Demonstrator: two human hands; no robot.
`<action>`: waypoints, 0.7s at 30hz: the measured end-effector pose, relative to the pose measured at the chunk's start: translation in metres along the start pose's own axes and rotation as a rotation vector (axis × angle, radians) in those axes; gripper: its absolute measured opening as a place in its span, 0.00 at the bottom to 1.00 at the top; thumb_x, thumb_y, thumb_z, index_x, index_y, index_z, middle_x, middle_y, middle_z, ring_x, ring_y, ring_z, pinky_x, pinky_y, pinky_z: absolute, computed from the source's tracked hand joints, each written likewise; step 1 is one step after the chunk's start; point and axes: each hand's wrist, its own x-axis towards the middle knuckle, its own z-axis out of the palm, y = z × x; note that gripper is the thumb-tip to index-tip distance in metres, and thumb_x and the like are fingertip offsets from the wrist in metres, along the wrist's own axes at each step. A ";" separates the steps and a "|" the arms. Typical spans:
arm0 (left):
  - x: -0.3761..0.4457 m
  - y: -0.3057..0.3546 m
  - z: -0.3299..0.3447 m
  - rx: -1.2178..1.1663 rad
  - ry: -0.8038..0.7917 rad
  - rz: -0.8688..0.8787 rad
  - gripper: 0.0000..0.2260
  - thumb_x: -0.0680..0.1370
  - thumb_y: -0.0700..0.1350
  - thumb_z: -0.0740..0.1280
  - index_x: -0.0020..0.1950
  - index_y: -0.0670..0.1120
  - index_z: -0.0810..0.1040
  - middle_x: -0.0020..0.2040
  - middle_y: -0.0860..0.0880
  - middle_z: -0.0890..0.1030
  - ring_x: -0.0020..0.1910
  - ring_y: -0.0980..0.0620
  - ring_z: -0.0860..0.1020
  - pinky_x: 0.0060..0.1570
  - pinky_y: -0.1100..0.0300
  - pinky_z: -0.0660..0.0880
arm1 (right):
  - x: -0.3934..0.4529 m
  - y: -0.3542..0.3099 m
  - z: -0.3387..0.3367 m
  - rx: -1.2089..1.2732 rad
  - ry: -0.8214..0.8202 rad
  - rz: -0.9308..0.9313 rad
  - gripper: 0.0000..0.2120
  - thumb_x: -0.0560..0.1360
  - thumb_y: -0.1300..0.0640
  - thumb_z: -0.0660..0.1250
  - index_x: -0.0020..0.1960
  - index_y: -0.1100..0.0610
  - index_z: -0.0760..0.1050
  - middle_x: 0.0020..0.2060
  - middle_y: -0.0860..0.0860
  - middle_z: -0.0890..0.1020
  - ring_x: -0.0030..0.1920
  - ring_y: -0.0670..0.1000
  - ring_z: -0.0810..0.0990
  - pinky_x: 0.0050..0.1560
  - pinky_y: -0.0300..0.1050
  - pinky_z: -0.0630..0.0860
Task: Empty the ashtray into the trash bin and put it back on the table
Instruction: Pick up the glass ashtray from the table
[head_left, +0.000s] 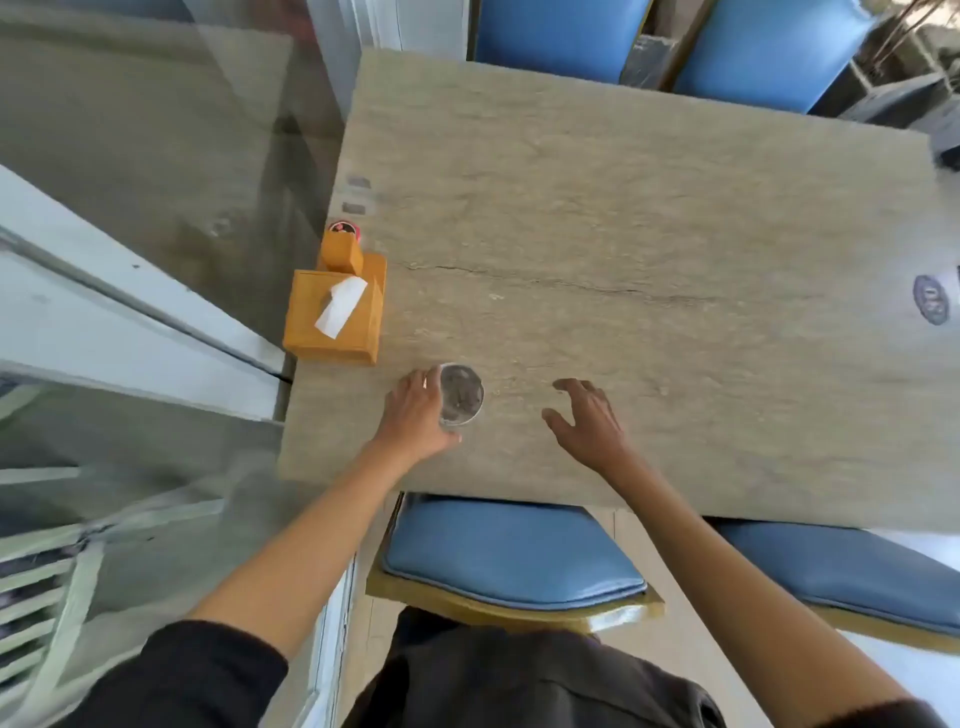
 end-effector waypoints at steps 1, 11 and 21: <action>0.007 -0.001 0.003 0.013 -0.009 0.012 0.51 0.63 0.60 0.78 0.77 0.43 0.57 0.71 0.41 0.67 0.69 0.39 0.69 0.65 0.44 0.72 | 0.005 0.000 0.003 0.013 0.013 0.006 0.24 0.82 0.54 0.67 0.75 0.61 0.69 0.73 0.61 0.73 0.75 0.63 0.68 0.73 0.56 0.66; 0.031 -0.004 0.017 0.025 0.044 0.040 0.52 0.60 0.59 0.80 0.76 0.41 0.60 0.67 0.39 0.69 0.64 0.39 0.71 0.58 0.46 0.75 | 0.005 -0.006 0.012 0.057 0.031 0.119 0.23 0.81 0.53 0.67 0.74 0.60 0.70 0.72 0.60 0.74 0.76 0.61 0.69 0.73 0.55 0.67; 0.030 -0.012 0.005 -0.040 0.070 0.032 0.50 0.54 0.61 0.81 0.69 0.46 0.65 0.62 0.41 0.70 0.61 0.42 0.70 0.57 0.48 0.74 | -0.009 -0.007 0.013 0.118 0.050 0.166 0.23 0.82 0.51 0.67 0.74 0.58 0.70 0.73 0.57 0.74 0.75 0.58 0.69 0.71 0.52 0.67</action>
